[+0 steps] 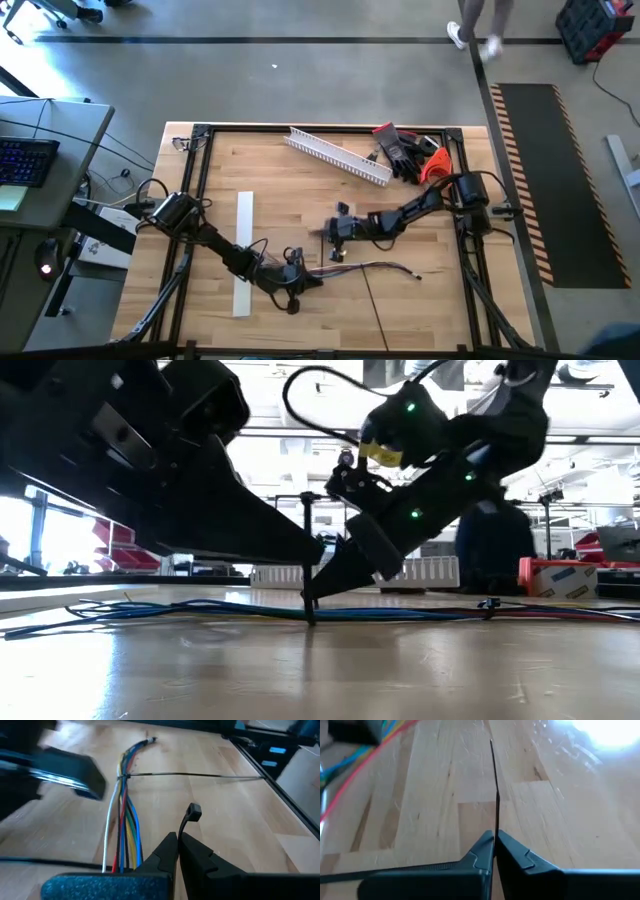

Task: Ziptie cables
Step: Wrap the zip tie on the cable

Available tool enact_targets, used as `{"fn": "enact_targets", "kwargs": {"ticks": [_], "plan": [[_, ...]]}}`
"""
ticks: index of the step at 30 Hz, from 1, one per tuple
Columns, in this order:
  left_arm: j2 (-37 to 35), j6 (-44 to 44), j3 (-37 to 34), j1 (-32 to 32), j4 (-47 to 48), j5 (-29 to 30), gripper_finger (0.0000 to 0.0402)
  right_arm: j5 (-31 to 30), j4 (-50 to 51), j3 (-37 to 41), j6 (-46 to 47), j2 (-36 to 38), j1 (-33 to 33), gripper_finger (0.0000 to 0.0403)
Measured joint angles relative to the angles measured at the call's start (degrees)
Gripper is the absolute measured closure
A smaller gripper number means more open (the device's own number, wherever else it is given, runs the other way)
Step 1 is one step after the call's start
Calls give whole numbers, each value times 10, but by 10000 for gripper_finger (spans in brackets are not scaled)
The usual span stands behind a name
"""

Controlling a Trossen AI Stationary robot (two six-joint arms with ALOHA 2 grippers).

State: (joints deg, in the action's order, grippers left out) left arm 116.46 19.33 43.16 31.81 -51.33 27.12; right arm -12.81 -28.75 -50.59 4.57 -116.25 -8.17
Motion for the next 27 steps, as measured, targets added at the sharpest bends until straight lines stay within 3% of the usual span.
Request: {"fn": "enact_targets", "kwargs": {"ticks": [9,12,19,27], "plan": [[0,31,0,29,1,93,402,-218,-7,0,-132,0,-94,403],[0,40,0,29,-4,96,402,-273,-19,0,-179,0,-126,403],[-1,46,0,26,-19,89,402,-358,-42,0,-273,0,-174,403],[-1,62,0,10,-23,46,402,-401,-48,-7,-364,0,-205,403]]}}
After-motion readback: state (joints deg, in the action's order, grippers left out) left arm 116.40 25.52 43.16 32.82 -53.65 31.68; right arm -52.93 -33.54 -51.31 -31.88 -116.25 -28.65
